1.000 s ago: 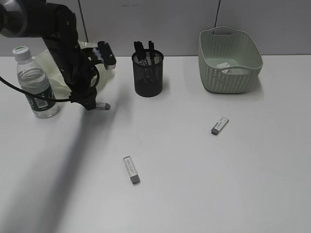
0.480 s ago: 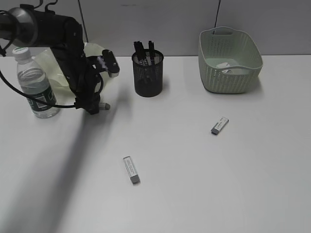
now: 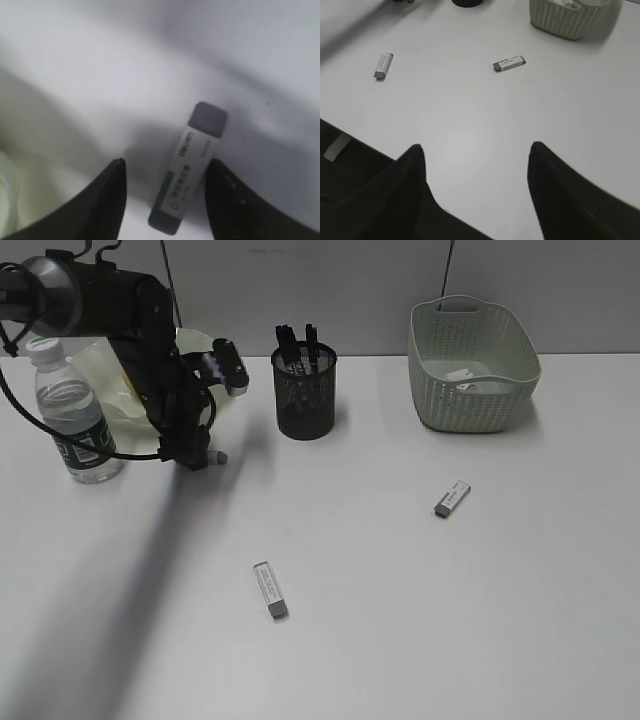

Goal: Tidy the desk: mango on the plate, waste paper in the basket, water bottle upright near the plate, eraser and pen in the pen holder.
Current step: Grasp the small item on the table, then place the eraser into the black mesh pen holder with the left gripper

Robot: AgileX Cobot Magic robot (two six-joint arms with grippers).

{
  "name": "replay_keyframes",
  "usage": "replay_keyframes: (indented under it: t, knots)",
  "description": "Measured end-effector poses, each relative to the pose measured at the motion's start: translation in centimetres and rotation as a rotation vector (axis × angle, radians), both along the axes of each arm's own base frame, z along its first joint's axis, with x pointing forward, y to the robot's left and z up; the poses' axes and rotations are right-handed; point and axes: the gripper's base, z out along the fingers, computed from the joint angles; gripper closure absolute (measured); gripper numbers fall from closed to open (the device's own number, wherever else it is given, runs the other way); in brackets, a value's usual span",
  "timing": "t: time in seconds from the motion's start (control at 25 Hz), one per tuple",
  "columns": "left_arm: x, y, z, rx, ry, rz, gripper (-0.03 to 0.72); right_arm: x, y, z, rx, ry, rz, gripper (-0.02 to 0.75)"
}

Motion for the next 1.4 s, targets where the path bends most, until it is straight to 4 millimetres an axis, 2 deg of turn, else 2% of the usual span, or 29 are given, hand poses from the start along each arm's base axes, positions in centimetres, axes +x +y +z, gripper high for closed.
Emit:
replay_keyframes:
  t: [0.12,0.28,0.52,0.64,0.72,0.92,1.12,1.24,1.4]
  knots:
    - [-0.1,-0.1,-0.1,-0.005,0.009,0.003,0.38,0.0,0.0,0.0,0.001,0.0,0.0,0.227]
    - [-0.4,-0.2,-0.2,-0.009,0.039,0.007,0.533,0.0,0.0,0.0,0.0,0.0,-0.001,0.227]
    - [-0.7,-0.4,-0.1,-0.035,0.075,0.024,0.533,0.0,0.0,0.0,0.0,0.0,-0.001,0.227]
    - [-1.1,-0.6,0.6,-0.069,0.103,0.04,0.533,0.0,0.0,0.0,0.0,0.0,-0.001,0.227]
    - [-1.2,-0.8,1.8,-0.099,0.092,0.048,0.533,0.0,0.0,0.0,0.0,0.0,-0.001,0.227]
    - [-1.6,-1.0,6.4,-0.18,0.013,0.058,0.533,0.0,0.0,0.0,0.0,-0.001,-0.001,0.227]
    - [-1.3,-2.0,11.3,-0.356,-0.119,0.091,0.533,0.0,0.0,0.0,0.0,-0.001,-0.001,0.227]
    - [-0.7,-2.7,13.1,-0.492,-0.192,0.133,0.533,0.0,0.0,0.0,0.0,-0.001,-0.001,0.227]
    - [0.3,-3.5,13.6,-0.652,-0.252,0.218,0.533,0.0,0.0,0.0,0.0,-0.001,-0.001,0.227]
